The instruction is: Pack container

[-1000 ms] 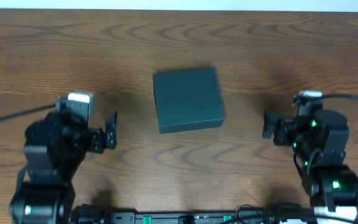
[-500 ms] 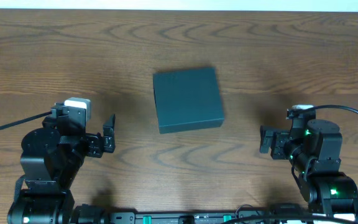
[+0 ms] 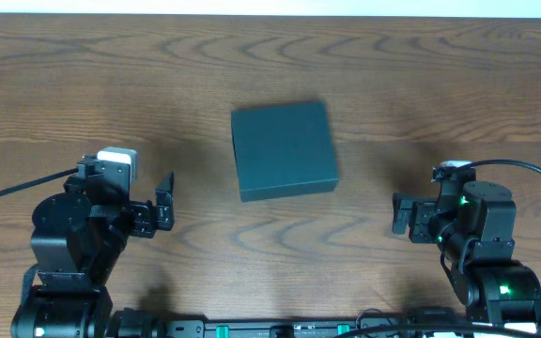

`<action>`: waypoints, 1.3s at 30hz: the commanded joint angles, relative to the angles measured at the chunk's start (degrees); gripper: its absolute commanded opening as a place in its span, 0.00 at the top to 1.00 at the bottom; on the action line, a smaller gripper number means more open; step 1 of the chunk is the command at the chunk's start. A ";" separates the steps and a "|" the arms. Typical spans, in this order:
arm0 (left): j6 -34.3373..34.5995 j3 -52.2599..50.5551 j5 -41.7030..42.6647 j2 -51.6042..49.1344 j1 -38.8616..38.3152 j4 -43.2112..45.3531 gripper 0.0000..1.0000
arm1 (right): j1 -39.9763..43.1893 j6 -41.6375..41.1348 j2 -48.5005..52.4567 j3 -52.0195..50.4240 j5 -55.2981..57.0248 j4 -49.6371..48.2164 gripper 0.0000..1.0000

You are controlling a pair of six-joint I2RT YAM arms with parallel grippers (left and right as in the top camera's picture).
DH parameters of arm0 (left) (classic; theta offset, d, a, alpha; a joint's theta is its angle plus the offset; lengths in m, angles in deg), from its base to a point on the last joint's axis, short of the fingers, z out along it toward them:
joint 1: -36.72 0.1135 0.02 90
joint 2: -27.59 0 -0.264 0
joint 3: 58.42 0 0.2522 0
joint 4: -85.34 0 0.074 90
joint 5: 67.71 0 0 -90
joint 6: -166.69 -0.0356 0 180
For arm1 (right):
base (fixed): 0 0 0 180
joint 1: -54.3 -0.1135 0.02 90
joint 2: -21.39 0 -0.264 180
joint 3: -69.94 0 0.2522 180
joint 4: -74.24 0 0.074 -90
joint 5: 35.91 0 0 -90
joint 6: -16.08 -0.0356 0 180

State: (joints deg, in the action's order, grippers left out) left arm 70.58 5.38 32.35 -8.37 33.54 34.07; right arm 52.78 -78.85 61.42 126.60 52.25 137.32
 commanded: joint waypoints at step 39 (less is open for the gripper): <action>-0.72 -0.55 -0.68 -0.26 -0.13 -0.13 0.02 | -6.36 12.11 -39.76 -41.07 5.62 -41.81 0.01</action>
State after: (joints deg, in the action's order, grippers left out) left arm 70.43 5.16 32.35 -8.61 33.54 33.93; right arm 45.81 -67.49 22.12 85.84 59.79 95.29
